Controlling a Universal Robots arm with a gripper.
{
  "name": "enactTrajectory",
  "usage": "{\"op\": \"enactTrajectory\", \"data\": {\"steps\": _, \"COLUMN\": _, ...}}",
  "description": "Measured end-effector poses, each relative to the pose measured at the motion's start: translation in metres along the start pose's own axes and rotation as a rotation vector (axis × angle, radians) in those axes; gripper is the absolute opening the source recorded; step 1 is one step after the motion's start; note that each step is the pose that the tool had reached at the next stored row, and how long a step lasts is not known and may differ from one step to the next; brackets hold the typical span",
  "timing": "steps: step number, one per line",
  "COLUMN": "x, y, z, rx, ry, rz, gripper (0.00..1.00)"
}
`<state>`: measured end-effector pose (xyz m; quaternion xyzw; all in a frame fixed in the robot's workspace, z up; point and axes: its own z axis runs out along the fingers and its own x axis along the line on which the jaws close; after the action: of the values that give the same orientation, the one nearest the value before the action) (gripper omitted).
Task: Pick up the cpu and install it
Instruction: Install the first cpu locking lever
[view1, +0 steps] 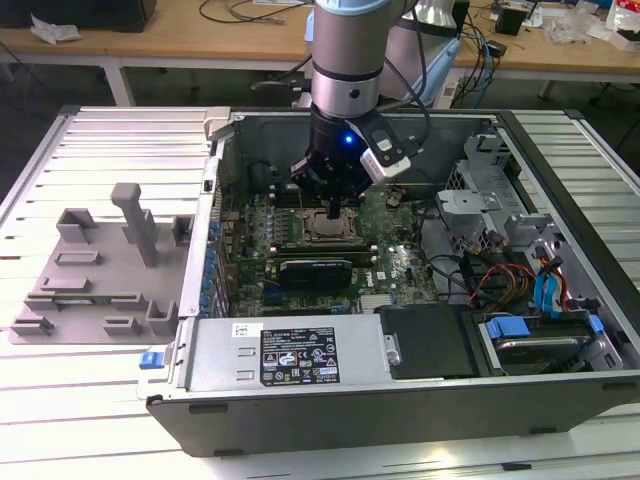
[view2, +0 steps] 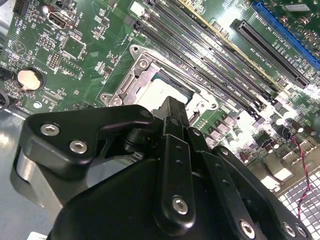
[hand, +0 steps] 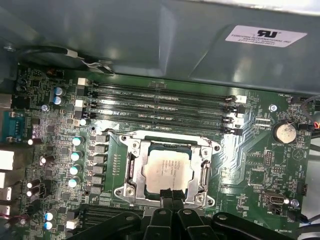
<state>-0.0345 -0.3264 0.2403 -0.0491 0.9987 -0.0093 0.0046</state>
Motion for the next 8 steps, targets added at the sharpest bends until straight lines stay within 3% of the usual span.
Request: {"op": "enactTrajectory", "data": {"steps": 8, "x": -0.0001, "y": 0.0000, "z": -0.0023, "rx": -0.0002, "ry": -0.0001, "rz": 0.000, "gripper": 0.11}}
